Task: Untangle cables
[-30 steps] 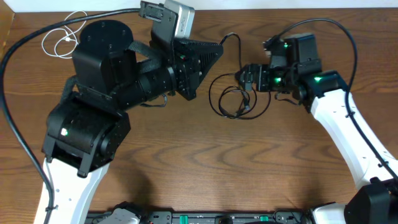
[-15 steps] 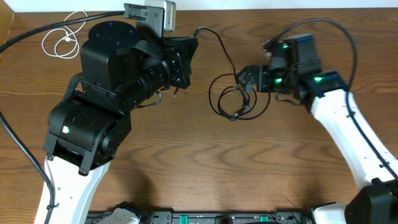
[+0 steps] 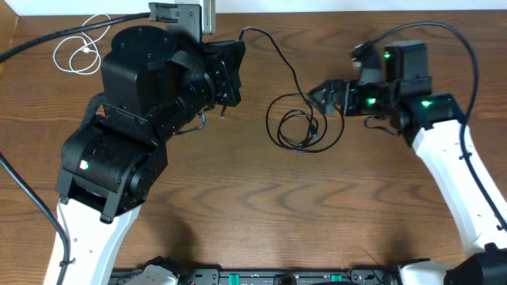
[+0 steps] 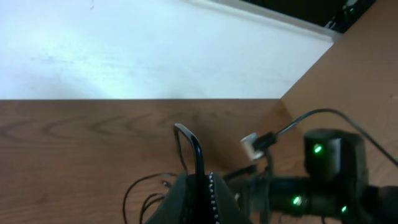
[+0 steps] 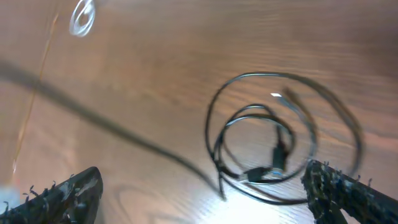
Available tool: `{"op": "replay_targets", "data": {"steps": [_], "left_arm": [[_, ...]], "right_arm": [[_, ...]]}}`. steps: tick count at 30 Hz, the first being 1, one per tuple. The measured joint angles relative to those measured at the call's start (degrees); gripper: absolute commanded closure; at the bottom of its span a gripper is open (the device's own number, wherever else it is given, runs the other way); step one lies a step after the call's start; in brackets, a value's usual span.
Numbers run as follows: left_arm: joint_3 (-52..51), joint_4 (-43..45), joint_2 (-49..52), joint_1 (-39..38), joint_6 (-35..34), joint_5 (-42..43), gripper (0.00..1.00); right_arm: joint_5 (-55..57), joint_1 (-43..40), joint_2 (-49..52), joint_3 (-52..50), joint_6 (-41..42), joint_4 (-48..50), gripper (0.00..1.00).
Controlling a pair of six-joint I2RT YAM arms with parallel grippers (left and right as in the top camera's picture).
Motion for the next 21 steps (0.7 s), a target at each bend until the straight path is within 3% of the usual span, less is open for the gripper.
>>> {"op": "replay_targets", "data": {"steps": [2, 8, 12, 21], "left_arm": [[0.0, 0.39, 0.0, 0.0, -0.35, 0.81, 0.92], [0.0, 1.01, 0.0, 0.0, -1.49, 4.07, 0.93], [0.0, 1.01, 0.0, -0.02, -2.6, 6.01, 0.93], [0.0, 1.03, 0.0, 0.0, -4.48, 7.06, 0.93]], "right_arm": [[-0.98, 2.05, 0.0, 0.0, -2.99, 0.04, 0.03], [0.37, 6.1, 0.0, -0.02, -7.43, 0.96, 0.21], [4.72, 7.19, 0.57, -0.02, -8.7, 1.25, 0.42], [7.74, 7.28, 3.41, -0.07, -8.39, 3.3, 0.81]]}}
